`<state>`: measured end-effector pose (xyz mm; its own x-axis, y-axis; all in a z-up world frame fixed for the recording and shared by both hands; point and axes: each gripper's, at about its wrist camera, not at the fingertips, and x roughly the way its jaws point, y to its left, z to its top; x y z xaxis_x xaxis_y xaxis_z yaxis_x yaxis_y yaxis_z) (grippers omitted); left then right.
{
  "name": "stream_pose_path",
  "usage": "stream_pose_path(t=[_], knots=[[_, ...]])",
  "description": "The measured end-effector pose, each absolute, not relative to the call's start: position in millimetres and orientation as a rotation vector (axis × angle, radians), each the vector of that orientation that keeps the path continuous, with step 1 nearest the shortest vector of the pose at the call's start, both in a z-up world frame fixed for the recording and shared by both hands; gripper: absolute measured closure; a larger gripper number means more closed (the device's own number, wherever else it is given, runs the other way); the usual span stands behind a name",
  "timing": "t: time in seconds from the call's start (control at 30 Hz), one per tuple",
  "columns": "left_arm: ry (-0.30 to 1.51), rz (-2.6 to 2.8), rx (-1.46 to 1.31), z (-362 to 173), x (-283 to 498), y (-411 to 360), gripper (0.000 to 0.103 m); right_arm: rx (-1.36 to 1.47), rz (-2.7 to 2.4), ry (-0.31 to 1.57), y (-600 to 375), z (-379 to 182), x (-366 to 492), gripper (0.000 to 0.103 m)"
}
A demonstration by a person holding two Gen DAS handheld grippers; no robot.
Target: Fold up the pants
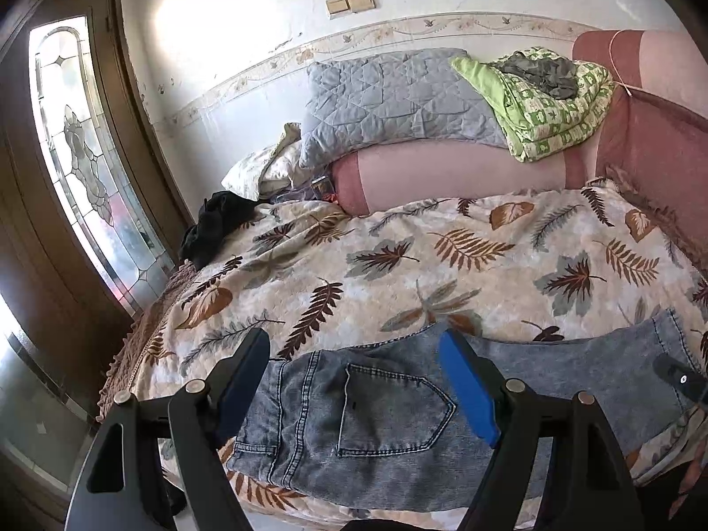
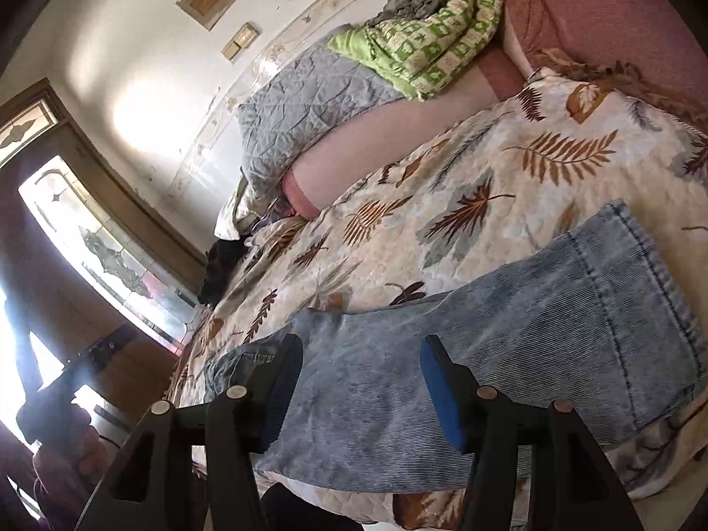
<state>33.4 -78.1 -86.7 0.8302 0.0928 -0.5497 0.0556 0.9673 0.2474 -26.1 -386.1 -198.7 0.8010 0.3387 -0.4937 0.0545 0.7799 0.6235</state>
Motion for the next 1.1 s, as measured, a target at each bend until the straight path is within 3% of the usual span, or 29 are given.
stream_pose_path(t=[0.33,0.4,0.63,1.1], knots=[[0.631,0.007,0.282,-96.0,40.9,-88.2,0.023,0.613,0.214,0.690,-366.0,-203.6,-15.5,0.044],[0.686,-0.029,0.276,-104.6,43.9,-92.5,0.012,0.599,0.212,0.692,-364.4,-203.3,-16.1,0.041],[0.867,-0.128,0.266,-146.8,40.4,-113.0,0.012,0.587,0.178,0.731,-364.9,-208.2,-12.5,0.036],[0.821,-0.156,0.332,-147.9,29.1,-126.2,0.012,0.420,0.025,0.754,-356.2,-207.9,-12.8,0.033]])
